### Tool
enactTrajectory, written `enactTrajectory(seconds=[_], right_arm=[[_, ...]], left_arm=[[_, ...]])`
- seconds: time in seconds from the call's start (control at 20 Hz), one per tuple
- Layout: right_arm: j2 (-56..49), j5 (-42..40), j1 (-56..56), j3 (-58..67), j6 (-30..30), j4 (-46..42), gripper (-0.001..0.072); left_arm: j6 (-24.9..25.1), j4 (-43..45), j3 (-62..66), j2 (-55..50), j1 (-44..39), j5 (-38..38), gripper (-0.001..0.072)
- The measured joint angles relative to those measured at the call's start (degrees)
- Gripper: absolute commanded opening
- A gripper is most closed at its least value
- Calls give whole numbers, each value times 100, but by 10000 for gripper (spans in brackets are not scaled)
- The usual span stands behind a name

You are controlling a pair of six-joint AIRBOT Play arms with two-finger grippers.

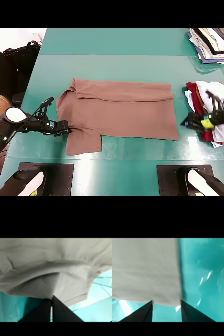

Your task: Fold the shirts.

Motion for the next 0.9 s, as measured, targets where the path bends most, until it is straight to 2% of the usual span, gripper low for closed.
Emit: enactTrajectory(seconds=[0.25,0.3,0.4,0.55,0.6,0.65,0.75,0.8,0.9], right_arm=[[-114,-144,-817,-1150,-396,444,361],[-188,-181,-855,-1248,-459,557,359],[-348,-251,-839,-1360,-557,802,305],[-560,-409,-634,-1342,-629,940,304],[-612,-468,-553,-1305,-643,966,280],[-654,-522,-472,-1266,-651,968,160],[-713,-717,-321,-1176,-675,935,55],[-732,-793,-247,-1128,-684,925,16],[-756,-813,-133,-1036,-686,911,15]], left_arm=[[4,-7,90,55,0,125,26],[4,-11,96,61,0,140,26],[4,-11,105,63,0,164,27],[4,-13,107,66,0,184,27],[4,-11,107,66,0,184,27],[4,-11,107,66,0,188,27],[2,-9,107,66,0,199,26],[2,-7,107,66,0,199,26],[2,7,109,66,0,190,23]])
